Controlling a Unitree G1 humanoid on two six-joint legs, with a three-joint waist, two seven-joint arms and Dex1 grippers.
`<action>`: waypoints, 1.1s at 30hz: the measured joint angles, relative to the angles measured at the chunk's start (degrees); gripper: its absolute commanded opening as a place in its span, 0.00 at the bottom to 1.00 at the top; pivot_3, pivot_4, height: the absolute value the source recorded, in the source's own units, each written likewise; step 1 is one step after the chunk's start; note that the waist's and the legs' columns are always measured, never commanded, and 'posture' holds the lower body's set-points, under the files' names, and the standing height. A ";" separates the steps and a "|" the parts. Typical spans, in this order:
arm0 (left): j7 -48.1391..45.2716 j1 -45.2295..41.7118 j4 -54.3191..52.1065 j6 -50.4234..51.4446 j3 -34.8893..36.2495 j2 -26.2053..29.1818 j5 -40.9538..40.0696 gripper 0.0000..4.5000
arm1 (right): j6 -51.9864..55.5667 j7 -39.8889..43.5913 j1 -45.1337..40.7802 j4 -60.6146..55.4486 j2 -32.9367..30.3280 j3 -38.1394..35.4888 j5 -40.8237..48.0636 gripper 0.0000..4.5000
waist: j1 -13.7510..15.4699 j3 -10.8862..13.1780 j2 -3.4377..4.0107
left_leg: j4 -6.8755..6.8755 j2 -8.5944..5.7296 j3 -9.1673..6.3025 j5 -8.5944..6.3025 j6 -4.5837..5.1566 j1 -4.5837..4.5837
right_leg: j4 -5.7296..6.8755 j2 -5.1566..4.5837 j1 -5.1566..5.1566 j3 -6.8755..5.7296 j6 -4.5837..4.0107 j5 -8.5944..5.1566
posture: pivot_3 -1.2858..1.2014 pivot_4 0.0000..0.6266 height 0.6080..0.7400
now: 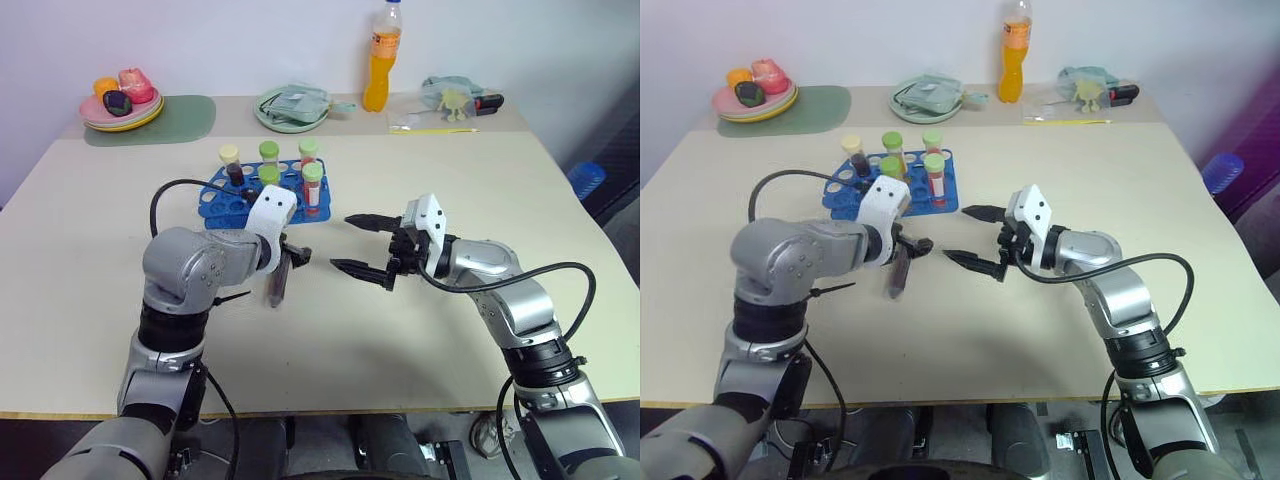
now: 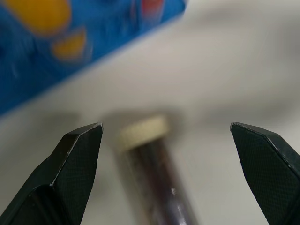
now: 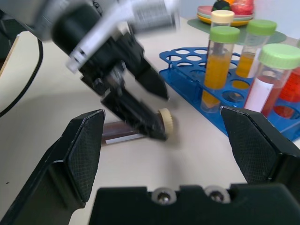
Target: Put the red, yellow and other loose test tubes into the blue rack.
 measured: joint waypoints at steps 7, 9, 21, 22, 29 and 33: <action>16.64 -4.97 13.03 0.00 -2.37 4.07 -22.09 0.99 | -0.05 -0.22 1.30 -0.90 0.03 0.17 -0.43 0.97 | 0.24 0.00 0.00 | 0.00 -0.17 0.00 -0.01 0.00 -0.01 | -0.01 -0.38 0.00 -0.01 0.01 0.01 | 0.52 0.24 0.92; 22.43 -6.19 16.70 0.00 -3.34 5.21 -30.40 0.99 | 0.02 -0.72 2.24 -1.55 0.04 0.18 -0.43 0.97 | 0.23 0.00 -0.01 | 0.00 -0.17 0.00 -0.01 0.00 -0.02 | 0.00 -0.39 -0.03 -0.01 0.01 0.01 | 0.52 0.24 0.92; 47.92 -11.20 25.98 -2.38 -13.92 13.87 -66.27 0.59 | -0.01 -1.51 3.05 -2.28 0.44 0.27 -0.70 0.97 | 0.17 0.00 -0.01 | 0.00 -0.19 0.00 0.01 -0.03 -0.02 | 0.01 -0.40 -0.05 0.00 0.01 0.01 | 0.52 0.24 0.92; 49.74 -11.19 25.97 -3.96 -15.46 14.78 -69.16 0.46 | -0.04 -1.51 2.93 -2.27 0.48 0.27 -0.83 0.97 | 0.19 0.00 -0.01 | 0.00 -0.18 0.00 0.01 -0.04 -0.02 | 0.01 -0.41 -0.05 0.01 0.01 0.01 | 0.52 0.24 0.92; 56.46 -10.99 24.01 -11.22 -20.73 17.90 -76.35 0.17 | -0.16 -1.62 2.72 -2.27 0.82 0.28 -1.02 0.97 | 0.32 0.00 -0.01 | 0.00 -0.24 0.01 0.08 -0.16 -0.04 | -0.02 -0.40 -0.03 0.01 0.01 0.01 | 0.52 0.24 0.92; 57.33 -10.80 18.07 -14.21 -20.82 21.94 -76.18 0.17 | -0.23 -1.87 2.70 -2.26 0.85 0.28 -1.08 0.97 | 0.16 0.00 -0.01 | -0.02 -0.22 0.02 0.15 -0.28 -0.05 | -0.03 -0.38 -0.06 0.02 0.01 0.00 | 0.52 0.24 0.92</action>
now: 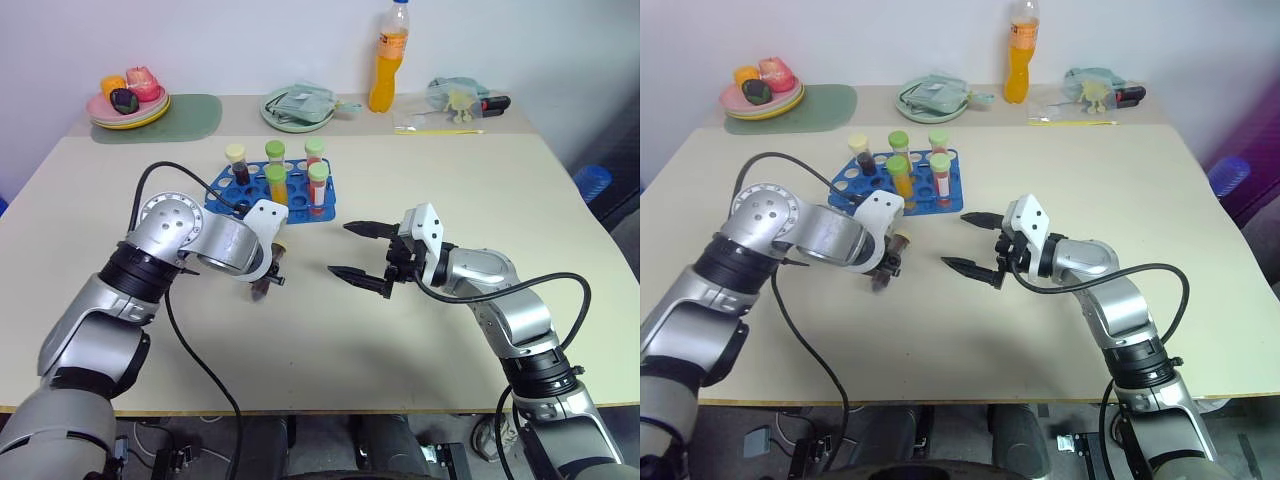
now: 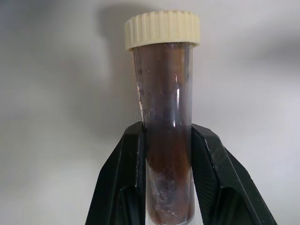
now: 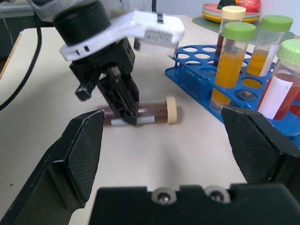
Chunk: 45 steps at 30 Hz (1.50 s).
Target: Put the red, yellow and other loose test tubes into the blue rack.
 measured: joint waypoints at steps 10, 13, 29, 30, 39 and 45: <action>-43.10 27.61 -39.12 -20.53 22.79 19.04 38.72 0.17 | 0.12 -1.48 -0.32 -0.66 0.16 -0.99 0.20 0.97 | -0.05 0.01 0.12 | -0.45 0.11 0.35 0.09 -0.14 0.19 | -0.18 0.24 0.01 0.15 -0.09 -0.05 | 0.52 0.24 0.92; -48.82 37.69 -36.33 -29.07 28.59 13.32 47.90 0.17 | 0.10 -1.62 -0.90 -0.58 1.22 -0.84 0.21 0.97 | 0.43 0.04 0.05 | -0.36 0.11 0.13 -0.04 0.13 0.15 | -0.19 0.23 0.09 0.04 -0.10 -0.05 | 0.52 0.24 0.92; -58.97 23.30 12.14 -87.35 19.70 -21.32 101.98 0.17 | -1.49 -5.20 -5.73 2.20 8.64 1.58 -1.07 0.97 | 0.80 0.03 -0.03 | -0.15 0.04 0.17 -0.17 0.34 -0.25 | -0.38 0.09 -0.15 -0.06 0.00 0.02 | 0.52 0.24 0.92; -59.64 23.16 13.77 -88.85 19.67 -21.80 102.79 0.17 | -1.49 -5.33 -5.73 2.20 8.69 1.58 -1.09 0.97 | 0.71 0.03 -0.03 | -0.15 0.04 0.16 -0.17 0.34 -0.32 | -0.37 0.10 -0.21 -0.07 0.00 0.02 | 0.52 0.24 0.92; -62.40 21.94 23.03 -97.28 22.56 -26.01 107.87 0.17 | -1.20 -7.28 -4.42 0.46 8.41 1.52 -1.13 0.97 | 0.10 0.03 -0.03 | -0.02 0.03 0.12 -0.19 0.38 -0.61 | -0.16 0.08 -0.50 -0.09 0.01 0.02 | 0.52 0.24 0.92; -63.41 22.04 23.73 -97.53 23.34 -27.40 109.76 0.17 | -1.12 -7.46 -4.41 0.36 8.32 1.52 -1.11 0.97 | 0.10 0.03 -0.03 | 0.02 0.01 0.12 -0.19 0.38 -0.65 | -0.09 0.09 -0.57 -0.09 0.01 0.03 | 0.52 0.24 0.92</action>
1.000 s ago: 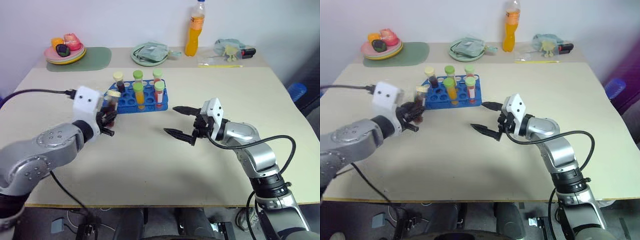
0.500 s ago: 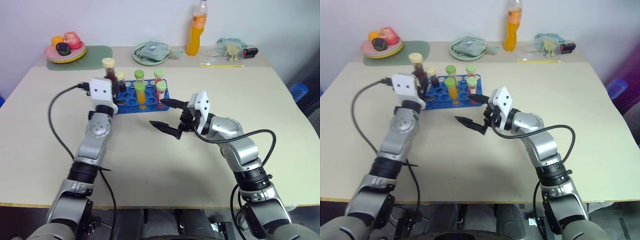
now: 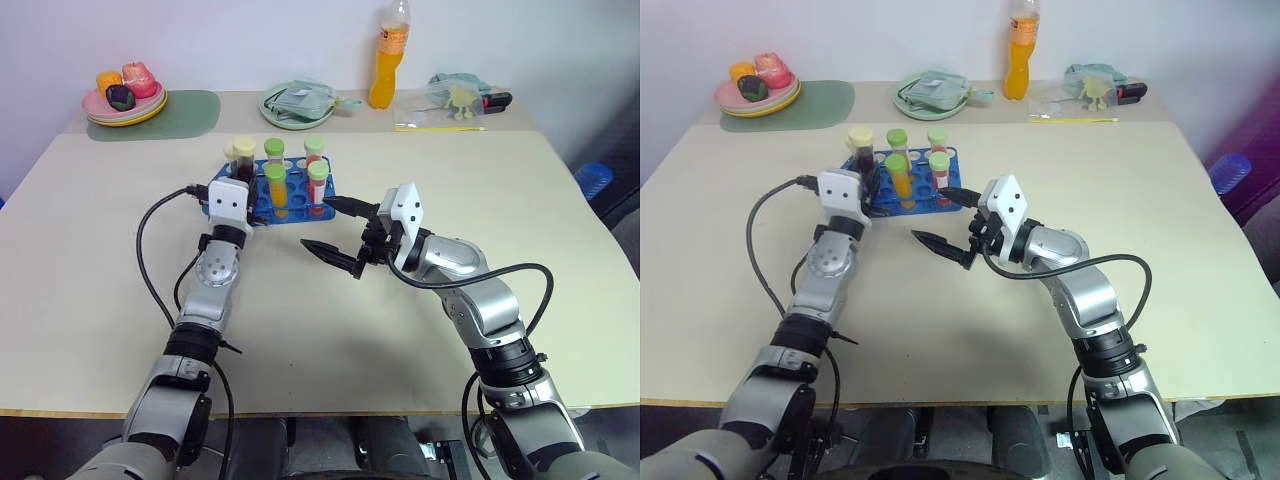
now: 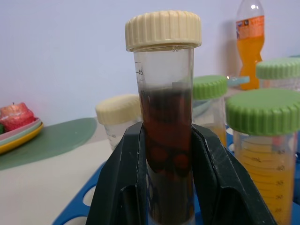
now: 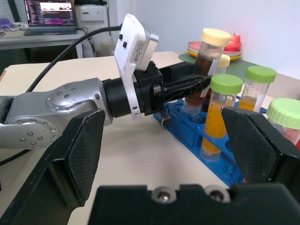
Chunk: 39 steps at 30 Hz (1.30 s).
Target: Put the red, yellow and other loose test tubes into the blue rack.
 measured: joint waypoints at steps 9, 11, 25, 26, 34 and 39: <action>0.41 2.78 -3.34 0.72 2.46 -0.68 1.47 0.17 | -0.07 0.09 0.04 0.00 -0.15 0.00 -0.06 0.97 | -0.03 0.00 0.00 | 0.00 0.00 0.00 0.00 0.00 0.00 | 0.02 0.00 -0.02 0.01 0.00 0.00 | 0.52 0.24 0.92; 0.39 3.29 -3.76 1.28 3.05 -0.78 1.51 0.17 | -0.17 0.14 0.05 0.01 -0.17 0.01 -0.11 0.97 | -0.02 0.00 0.00 | 0.00 0.00 -0.01 0.00 0.00 0.00 | 0.02 0.00 -0.02 0.00 0.00 0.00 | 0.52 0.24 0.92; -0.67 2.89 -3.33 1.27 4.67 -2.57 1.43 0.17 | -1.01 0.29 0.79 0.05 0.03 0.13 -0.63 0.97 | 0.00 -0.02 0.01 | 0.02 0.00 0.00 0.00 0.00 0.00 | 0.04 0.00 0.00 0.00 0.00 0.00 | 0.52 0.24 0.92; -0.84 2.59 -2.52 0.66 4.87 -2.83 1.42 0.17 | -1.02 0.28 0.79 0.05 0.03 0.12 -0.67 0.97 | 0.00 -0.02 0.01 | 0.02 0.00 0.00 0.00 0.00 0.00 | 0.05 0.00 -0.01 0.00 0.00 0.00 | 0.52 0.24 0.92; -1.33 1.62 3.67 -2.30 5.44 -3.24 1.49 0.28 | -1.02 0.30 1.10 0.04 0.04 0.14 -0.75 0.97 | -0.01 -0.02 0.01 | 0.02 0.00 0.00 0.00 0.00 -0.01 | 0.06 0.02 -0.02 0.00 0.00 0.00 | 0.52 0.24 0.92; -1.92 1.46 3.79 -2.37 5.99 -3.54 0.89 0.84 | -1.02 0.39 1.11 0.04 0.00 0.14 -0.77 0.97 | 0.00 -0.02 0.01 | 0.03 0.00 0.00 0.00 0.00 -0.01 | 0.06 0.01 -0.02 0.00 0.00 0.00 | 0.52 0.24 0.92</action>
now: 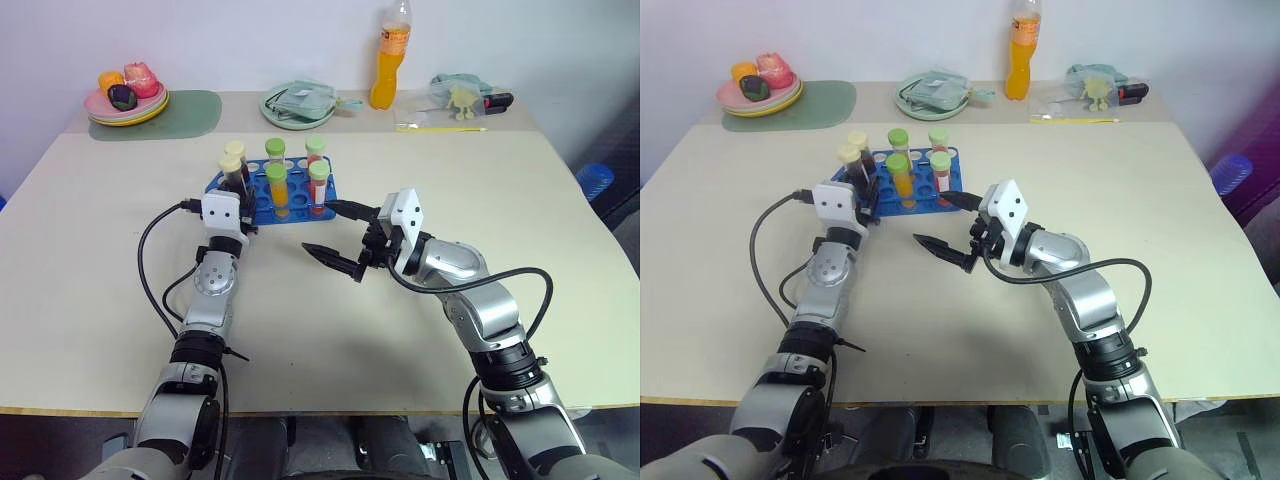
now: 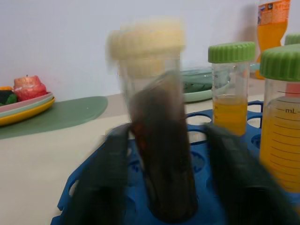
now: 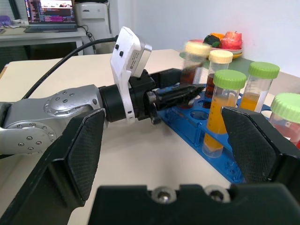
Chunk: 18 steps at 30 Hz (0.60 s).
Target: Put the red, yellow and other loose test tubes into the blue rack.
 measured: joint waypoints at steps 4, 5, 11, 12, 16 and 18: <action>-0.87 3.72 -7.13 1.63 0.55 0.07 -1.29 0.99 | -0.06 0.34 0.11 -0.04 -0.29 0.00 -0.01 0.97 | -0.27 0.00 0.00 | -0.01 0.02 0.02 0.00 0.00 -0.02 | -0.01 -0.01 -0.06 0.04 0.00 0.00 | 0.52 0.24 0.92; -1.52 6.63 -12.60 3.28 0.77 0.47 -2.59 0.99 | -0.08 0.54 0.16 -0.04 -0.54 -0.04 0.00 0.97 | -0.50 0.00 0.00 | -0.02 0.06 0.02 0.00 0.00 -0.04 | 0.00 -0.04 -0.11 0.06 0.00 0.00 | 0.52 0.24 0.92; -8.90 26.12 -42.33 17.83 4.51 9.24 -10.92 0.99 | -0.88 3.72 0.84 2.17 -7.55 -3.93 0.24 0.97 | -0.19 -0.02 0.02 | -0.03 0.09 0.02 -0.01 0.00 -0.09 | -0.02 -0.15 -0.11 0.07 -0.02 -0.01 | 0.52 0.24 0.92; -10.47 29.75 -45.76 19.99 5.55 11.76 -12.03 0.99 | -1.21 4.34 1.06 3.38 -9.48 -5.28 0.25 0.97 | -0.03 -0.01 0.05 | -0.04 0.07 0.02 -0.02 0.02 -0.07 | -0.03 -0.19 -0.06 0.06 -0.02 -0.01 | 0.52 0.24 0.92; -18.01 44.62 -54.17 28.01 15.08 20.18 -18.09 0.99 | -2.22 7.40 1.84 10.55 -17.35 -11.13 0.29 0.97 | 0.09 0.01 0.09 | -0.03 0.08 0.01 -0.04 0.05 -0.02 | -0.10 -0.21 0.04 0.05 -0.06 -0.03 | 0.52 0.24 0.92; -20.23 48.15 -55.10 29.86 19.03 21.84 -20.21 0.99 | -2.32 8.55 2.32 13.13 -19.56 -13.28 0.37 0.97 | 0.09 0.01 0.09 | -0.03 0.10 -0.02 -0.04 0.05 0.04 | -0.12 -0.20 0.15 0.03 -0.08 -0.04 | 0.52 0.24 0.92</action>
